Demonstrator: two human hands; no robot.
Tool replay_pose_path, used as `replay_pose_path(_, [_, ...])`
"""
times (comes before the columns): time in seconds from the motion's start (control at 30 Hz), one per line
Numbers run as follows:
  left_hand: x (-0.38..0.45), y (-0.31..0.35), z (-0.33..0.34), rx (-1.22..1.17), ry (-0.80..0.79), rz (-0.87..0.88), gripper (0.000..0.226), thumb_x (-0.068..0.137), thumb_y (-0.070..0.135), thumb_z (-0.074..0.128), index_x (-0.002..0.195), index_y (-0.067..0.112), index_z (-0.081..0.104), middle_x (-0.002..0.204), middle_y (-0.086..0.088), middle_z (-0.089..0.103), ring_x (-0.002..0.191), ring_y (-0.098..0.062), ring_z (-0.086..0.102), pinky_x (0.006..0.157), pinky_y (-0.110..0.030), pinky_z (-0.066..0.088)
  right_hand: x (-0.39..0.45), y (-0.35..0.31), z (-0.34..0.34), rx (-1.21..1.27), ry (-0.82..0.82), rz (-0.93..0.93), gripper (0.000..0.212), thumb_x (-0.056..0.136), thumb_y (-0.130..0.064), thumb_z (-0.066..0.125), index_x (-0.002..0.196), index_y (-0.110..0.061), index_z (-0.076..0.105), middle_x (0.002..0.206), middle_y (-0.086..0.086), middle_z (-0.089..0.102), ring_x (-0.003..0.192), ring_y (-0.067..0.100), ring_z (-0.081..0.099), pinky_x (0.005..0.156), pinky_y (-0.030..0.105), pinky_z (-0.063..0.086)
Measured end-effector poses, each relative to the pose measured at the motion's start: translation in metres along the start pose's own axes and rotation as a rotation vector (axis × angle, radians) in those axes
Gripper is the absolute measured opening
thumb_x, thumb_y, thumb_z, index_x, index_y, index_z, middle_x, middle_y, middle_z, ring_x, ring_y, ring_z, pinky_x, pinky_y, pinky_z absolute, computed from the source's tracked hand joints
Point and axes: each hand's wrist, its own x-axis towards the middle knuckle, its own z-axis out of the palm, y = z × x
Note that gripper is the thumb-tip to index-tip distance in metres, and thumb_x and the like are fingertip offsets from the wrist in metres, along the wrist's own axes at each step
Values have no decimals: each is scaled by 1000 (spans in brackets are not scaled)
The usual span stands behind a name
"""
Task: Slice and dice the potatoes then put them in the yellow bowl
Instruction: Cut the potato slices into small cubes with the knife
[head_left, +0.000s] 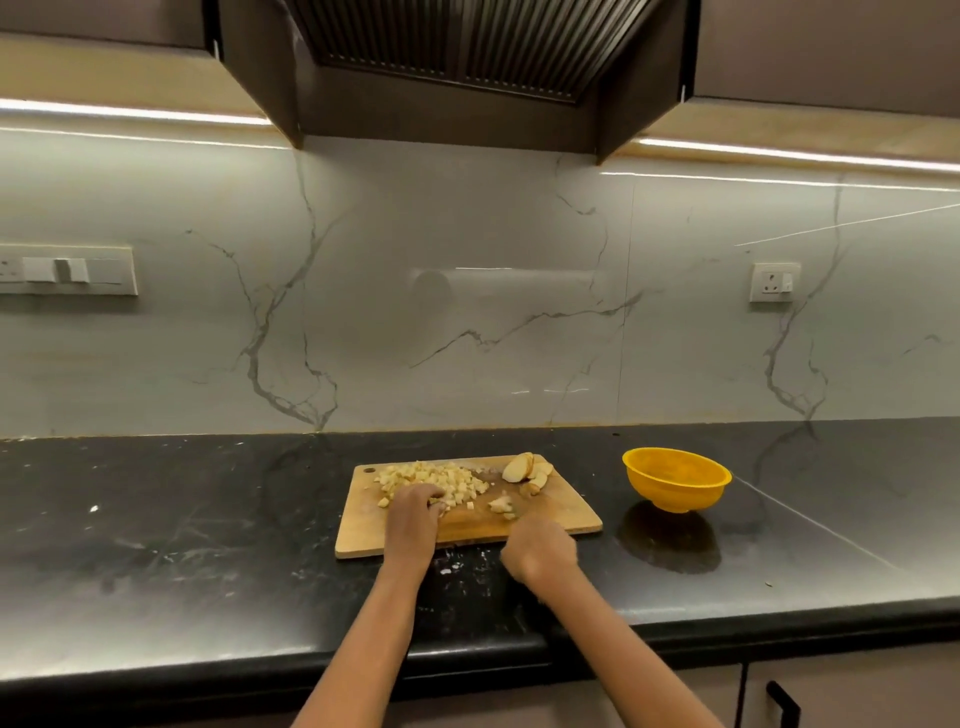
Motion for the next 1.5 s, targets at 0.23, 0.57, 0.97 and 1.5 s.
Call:
replay_pose_path(0.23, [0, -3, -6, -18, 7, -2, 23, 89, 9, 60, 111, 8, 67, 113, -8, 67, 112, -20, 55, 91, -22, 38, 10, -13, 3, 36, 33, -66, 25, 95, -13, 40, 106, -7, 61, 106, 9, 65, 96, 24, 62, 68, 29, 41])
replay_pose_path(0.57, [4, 21, 12, 60, -310, 301, 25, 85, 27, 65, 109, 25, 68, 109, 5, 67, 106, -11, 50, 93, -26, 38, 49, 3, -5, 111, 324, -198, 32, 97, -40, 46, 103, -11, 59, 86, -3, 52, 77, 8, 48, 60, 17, 35])
replay_pose_path(0.97, [56, 11, 28, 223, -45, 140, 23, 92, 35, 53, 111, 29, 65, 114, 13, 62, 109, -6, 44, 95, -24, 28, 124, 22, -2, 12, 541, -391, 45, 96, -40, 50, 134, -16, 49, 110, -1, 65, 90, 12, 61, 81, 16, 46])
replay_pose_path(1.5, [57, 11, 29, 101, 225, 135, 25, 84, -3, 58, 91, 17, 70, 94, 0, 69, 93, -17, 54, 79, -25, 29, 141, 30, -4, -53, 648, -460, 36, 99, -42, 43, 120, -15, 54, 95, 2, 66, 81, 15, 63, 67, 24, 45])
